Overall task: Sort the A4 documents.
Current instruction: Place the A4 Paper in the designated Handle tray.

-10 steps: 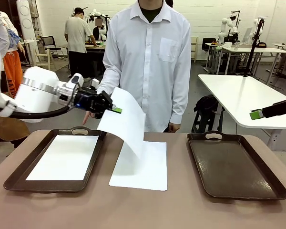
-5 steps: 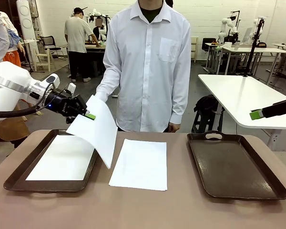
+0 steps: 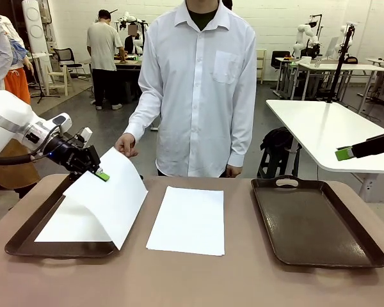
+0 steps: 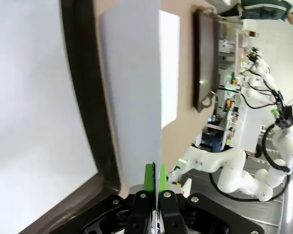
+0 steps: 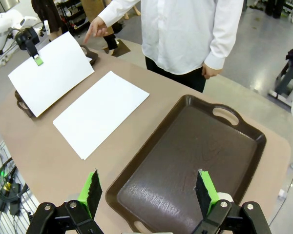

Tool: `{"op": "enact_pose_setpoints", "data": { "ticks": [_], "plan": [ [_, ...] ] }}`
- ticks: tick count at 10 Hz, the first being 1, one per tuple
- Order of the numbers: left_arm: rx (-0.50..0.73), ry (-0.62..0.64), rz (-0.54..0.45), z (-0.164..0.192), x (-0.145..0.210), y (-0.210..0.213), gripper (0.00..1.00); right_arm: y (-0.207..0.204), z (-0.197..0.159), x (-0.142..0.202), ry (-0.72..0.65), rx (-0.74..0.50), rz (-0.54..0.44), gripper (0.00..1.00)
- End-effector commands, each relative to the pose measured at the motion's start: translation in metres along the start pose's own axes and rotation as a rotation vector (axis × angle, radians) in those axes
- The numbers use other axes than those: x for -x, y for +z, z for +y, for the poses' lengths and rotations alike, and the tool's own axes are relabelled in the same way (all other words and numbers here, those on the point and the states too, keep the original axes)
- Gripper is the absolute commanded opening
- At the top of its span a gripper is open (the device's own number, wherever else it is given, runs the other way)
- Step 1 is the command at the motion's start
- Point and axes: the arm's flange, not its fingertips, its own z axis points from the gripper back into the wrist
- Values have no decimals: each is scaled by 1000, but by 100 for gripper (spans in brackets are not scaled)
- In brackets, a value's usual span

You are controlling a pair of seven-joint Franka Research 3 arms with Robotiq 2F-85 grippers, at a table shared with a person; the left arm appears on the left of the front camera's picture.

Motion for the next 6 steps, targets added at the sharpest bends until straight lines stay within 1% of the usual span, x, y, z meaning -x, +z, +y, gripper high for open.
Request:
{"op": "enact_pose_setpoints", "data": {
  "ticks": [1, 2, 3, 6],
  "plan": [
    [-77, 15, -30, 12, -9, -2, 1, -2, -2, 1, -6, -16, -5, 100],
    [-116, 24, -54, 19, -11, -2, 1, -2, -2, 1, -6, -16, -5, 100],
    [-191, 57, -76, 29, -13, 0, 1, -2, -2, 1, -6, -16, -5, 100],
    [-326, 65, -113, 38, -16, 18, 1, -2, -2, 1, -6, -16, -5, 100]
  ]
}}
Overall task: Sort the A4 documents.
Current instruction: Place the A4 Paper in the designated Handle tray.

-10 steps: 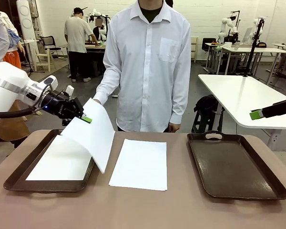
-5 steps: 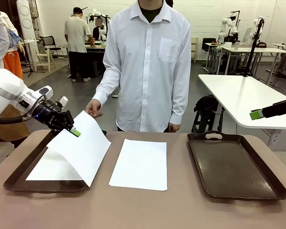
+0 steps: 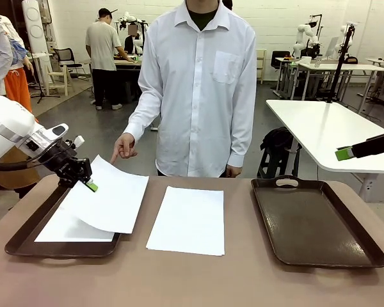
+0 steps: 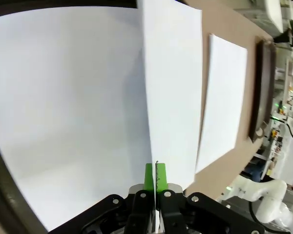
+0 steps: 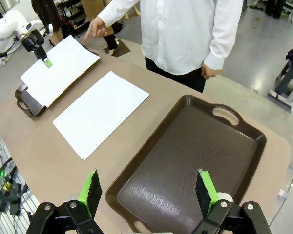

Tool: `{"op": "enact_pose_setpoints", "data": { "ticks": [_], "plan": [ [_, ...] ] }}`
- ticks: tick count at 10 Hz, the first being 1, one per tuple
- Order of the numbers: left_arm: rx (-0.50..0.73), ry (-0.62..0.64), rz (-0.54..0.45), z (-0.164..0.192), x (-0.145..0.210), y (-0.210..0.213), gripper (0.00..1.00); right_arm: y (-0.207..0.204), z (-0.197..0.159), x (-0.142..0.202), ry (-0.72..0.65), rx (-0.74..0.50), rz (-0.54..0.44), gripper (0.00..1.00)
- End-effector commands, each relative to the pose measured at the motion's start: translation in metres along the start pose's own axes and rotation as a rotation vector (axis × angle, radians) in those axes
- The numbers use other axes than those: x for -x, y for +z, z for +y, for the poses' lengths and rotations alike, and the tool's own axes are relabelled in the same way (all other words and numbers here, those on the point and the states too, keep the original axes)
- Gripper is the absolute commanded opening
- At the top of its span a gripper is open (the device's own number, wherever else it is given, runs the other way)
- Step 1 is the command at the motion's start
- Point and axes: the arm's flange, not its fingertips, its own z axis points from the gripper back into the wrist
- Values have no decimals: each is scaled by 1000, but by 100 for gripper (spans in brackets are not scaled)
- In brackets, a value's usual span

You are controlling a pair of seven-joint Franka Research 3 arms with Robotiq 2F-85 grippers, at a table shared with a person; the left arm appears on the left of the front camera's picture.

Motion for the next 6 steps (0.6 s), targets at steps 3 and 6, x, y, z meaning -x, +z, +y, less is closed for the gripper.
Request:
{"op": "enact_pose_setpoints", "data": {
  "ticks": [3, 6],
  "plan": [
    [-95, 29, 9, 3, 0, 21, 1, -2, -2, 1, -6, -16, -5, 100],
    [-92, 49, 19, 16, 1, 23, 1, -2, -2, 1, -6, -16, -5, 100]
  ]
}}
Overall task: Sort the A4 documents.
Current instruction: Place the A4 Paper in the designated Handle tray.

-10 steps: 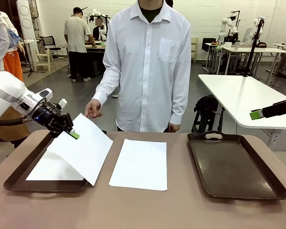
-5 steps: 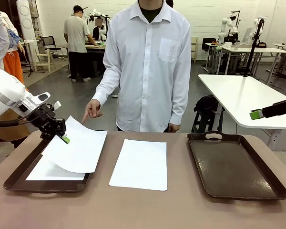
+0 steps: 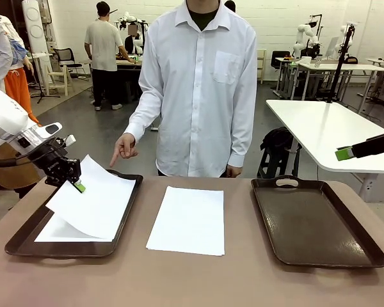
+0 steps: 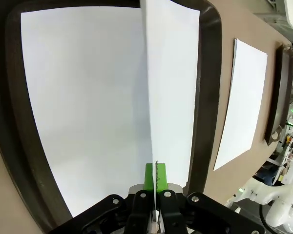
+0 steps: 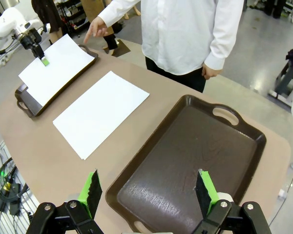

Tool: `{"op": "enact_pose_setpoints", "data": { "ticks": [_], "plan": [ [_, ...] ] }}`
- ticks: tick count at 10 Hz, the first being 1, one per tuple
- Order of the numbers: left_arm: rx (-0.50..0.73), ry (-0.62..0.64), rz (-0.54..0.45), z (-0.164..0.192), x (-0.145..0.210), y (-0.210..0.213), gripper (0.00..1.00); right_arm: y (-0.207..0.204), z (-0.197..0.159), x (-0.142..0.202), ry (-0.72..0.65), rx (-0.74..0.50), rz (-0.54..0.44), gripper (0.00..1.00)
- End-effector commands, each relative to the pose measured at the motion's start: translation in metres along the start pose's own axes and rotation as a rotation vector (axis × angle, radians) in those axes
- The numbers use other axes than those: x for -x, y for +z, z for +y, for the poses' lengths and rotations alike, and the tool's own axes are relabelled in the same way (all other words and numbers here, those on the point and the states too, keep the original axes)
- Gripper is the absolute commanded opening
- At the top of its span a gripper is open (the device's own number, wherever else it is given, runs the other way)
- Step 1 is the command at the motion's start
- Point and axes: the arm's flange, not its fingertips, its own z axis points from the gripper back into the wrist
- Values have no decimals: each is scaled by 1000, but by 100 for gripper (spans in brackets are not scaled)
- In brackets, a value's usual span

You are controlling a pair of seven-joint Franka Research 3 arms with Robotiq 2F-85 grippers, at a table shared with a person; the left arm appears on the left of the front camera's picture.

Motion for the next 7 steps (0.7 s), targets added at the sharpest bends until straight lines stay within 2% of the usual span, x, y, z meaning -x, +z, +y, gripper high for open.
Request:
{"op": "enact_pose_setpoints", "data": {
  "ticks": [1, 3, 7],
  "plan": [
    [-10, 35, 25, 6, 0, -1, 1, -2, -2, 1, -6, -16, -5, 100],
    [-66, 51, 37, 9, -2, -4, 1, -2, -2, 1, -6, -16, -5, 100],
    [-104, 49, 50, 14, -7, -23, 1, -2, -2, 1, -6, -16, -5, 100]
  ]
}}
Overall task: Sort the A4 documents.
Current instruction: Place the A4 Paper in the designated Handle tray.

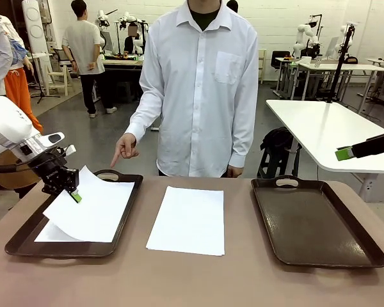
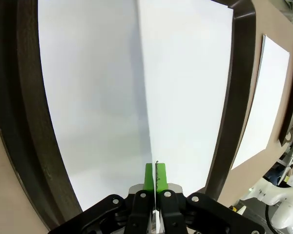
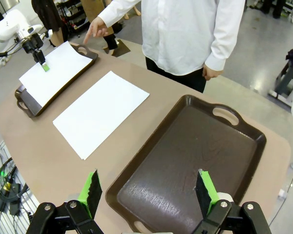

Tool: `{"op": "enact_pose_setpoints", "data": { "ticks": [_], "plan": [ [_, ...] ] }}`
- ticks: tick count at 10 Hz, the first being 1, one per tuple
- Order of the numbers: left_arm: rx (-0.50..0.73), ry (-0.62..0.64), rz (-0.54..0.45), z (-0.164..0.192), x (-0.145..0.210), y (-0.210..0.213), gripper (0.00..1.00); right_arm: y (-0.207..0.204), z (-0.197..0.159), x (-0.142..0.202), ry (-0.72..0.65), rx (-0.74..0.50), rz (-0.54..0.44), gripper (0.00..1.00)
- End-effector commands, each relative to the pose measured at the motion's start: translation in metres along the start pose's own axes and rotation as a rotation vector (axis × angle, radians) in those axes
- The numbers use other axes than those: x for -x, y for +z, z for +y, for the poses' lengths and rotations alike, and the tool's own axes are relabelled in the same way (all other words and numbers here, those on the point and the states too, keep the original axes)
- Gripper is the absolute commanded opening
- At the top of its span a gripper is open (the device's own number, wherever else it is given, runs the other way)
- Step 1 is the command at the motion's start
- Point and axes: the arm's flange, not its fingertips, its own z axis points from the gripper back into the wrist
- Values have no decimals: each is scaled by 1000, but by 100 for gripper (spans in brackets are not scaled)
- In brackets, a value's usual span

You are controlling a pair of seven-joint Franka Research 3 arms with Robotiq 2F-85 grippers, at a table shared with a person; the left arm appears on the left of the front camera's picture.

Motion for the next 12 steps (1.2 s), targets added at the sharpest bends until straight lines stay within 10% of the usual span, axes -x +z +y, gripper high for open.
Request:
{"op": "enact_pose_setpoints", "data": {
  "ticks": [1, 7, 8, 9, 10, 11, 12],
  "plan": [
    [-45, 21, -1, -3, -8, -7, 1, -2, -2, 1, -6, -16, -5, 100],
    [-112, -4, -20, -13, 3, 4, 60, -2, -2, 1, -6, -16, -5, 100],
    [-118, 2, -21, -13, 5, 5, 53, -2, -2, 1, -6, -16, -5, 100],
    [-117, 5, -28, -12, 9, 9, 80, -2, -2, 1, -6, -16, -5, 100],
    [-126, 7, -40, -14, 12, 13, 73, -2, -2, 1, -6, -16, -5, 100],
    [-137, 7, -44, -16, 14, 17, 100, -2, -2, 1, -6, -16, -5, 100],
    [-147, 5, -50, -18, 17, 19, 93, -2, -2, 1, -6, -16, -5, 100]
  ]
}}
